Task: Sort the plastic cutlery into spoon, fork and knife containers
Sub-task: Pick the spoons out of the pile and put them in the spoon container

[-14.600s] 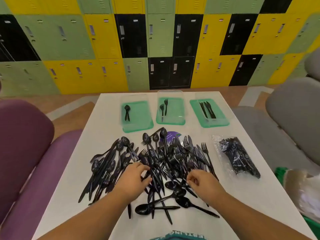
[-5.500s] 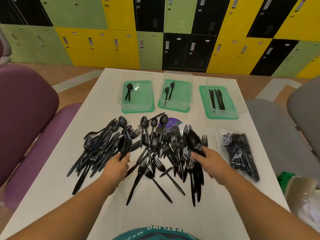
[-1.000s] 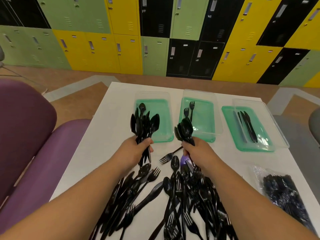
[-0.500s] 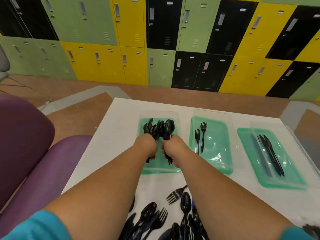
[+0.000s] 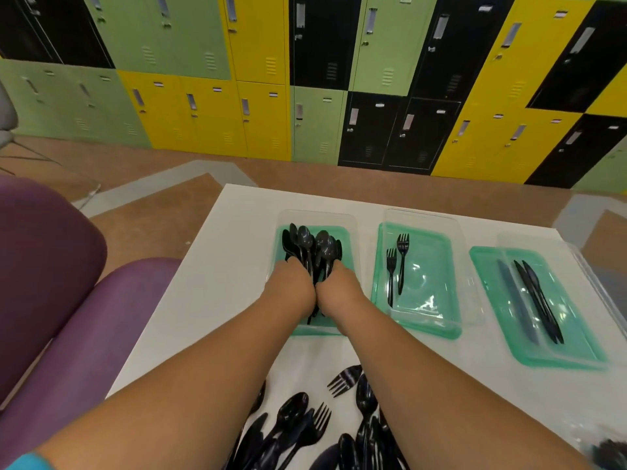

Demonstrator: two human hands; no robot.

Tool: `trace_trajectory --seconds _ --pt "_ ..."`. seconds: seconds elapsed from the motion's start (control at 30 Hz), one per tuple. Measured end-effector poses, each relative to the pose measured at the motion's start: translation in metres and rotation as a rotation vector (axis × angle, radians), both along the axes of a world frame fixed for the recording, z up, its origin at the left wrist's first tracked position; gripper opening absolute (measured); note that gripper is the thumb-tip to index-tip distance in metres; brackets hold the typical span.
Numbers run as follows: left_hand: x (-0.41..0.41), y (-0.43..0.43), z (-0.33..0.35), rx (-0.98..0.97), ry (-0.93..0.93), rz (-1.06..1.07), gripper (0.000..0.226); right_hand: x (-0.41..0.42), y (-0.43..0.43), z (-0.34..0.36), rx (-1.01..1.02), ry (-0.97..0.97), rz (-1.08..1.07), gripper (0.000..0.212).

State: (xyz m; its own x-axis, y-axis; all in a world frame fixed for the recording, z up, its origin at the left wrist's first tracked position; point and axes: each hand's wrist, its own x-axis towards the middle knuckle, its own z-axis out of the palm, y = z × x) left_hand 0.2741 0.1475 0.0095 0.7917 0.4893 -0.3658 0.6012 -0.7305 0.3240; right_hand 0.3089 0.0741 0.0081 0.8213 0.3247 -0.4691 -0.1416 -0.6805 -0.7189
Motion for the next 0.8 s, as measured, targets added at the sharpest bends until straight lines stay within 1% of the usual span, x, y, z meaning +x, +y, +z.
trace_trajectory --seconds 0.03,0.1,0.13,0.17,0.23,0.3,0.37,0.43,0.5,0.6,0.7,0.73,0.8 --pt "-0.003 -0.001 0.003 0.028 0.02 -0.043 0.027 -0.002 -0.002 0.002 -0.005 0.001 0.009 0.025" --pt "-0.012 -0.006 0.008 0.064 0.058 -0.126 0.025 -0.006 -0.007 0.011 -0.039 0.01 0.059 0.02" --pt "-0.017 -0.006 0.008 0.08 0.071 -0.151 0.025 -0.008 -0.01 0.015 -0.052 0.013 0.083 0.018" --pt "-0.021 -0.007 0.009 0.061 0.051 -0.132 0.026 -0.01 -0.015 0.021 -0.03 0.004 0.087 0.021" --pt "-0.033 -0.009 0.014 0.008 -0.025 -0.062 0.027 -0.015 -0.028 0.028 0.082 -0.018 0.036 0.033" --pt "-0.045 -0.011 0.024 -0.032 -0.1 -0.051 0.034 -0.021 -0.046 0.038 0.197 -0.044 -0.044 0.035" --pt "-0.055 -0.011 0.031 -0.093 -0.231 -0.041 0.039 -0.02 -0.066 0.038 0.276 -0.085 -0.124 0.029" --pt "-0.073 -0.015 0.039 -0.18 -0.395 -0.019 0.036 -0.025 -0.091 0.039 0.269 -0.114 -0.157 0.019" --pt "-0.092 -0.021 0.043 -0.248 -0.51 -0.015 0.029 -0.035 -0.116 0.034 0.179 -0.127 -0.135 0.012" --pt "-0.118 -0.032 0.042 -0.302 -0.549 0.0 0.02 -0.057 -0.14 0.019 -0.068 -0.14 0.022 0.013" --pt "-0.139 -0.041 0.033 -0.343 -0.52 0.062 0.015 -0.082 -0.145 0.004 -0.369 -0.164 0.257 0.024" --pt "-0.146 -0.043 0.028 -0.342 -0.495 0.075 0.014 -0.091 -0.145 0.0 -0.434 -0.173 0.308 0.027" --pt "-0.161 -0.046 0.021 -0.336 -0.442 0.105 0.014 -0.106 -0.144 -0.007 -0.478 -0.195 0.33 0.036"
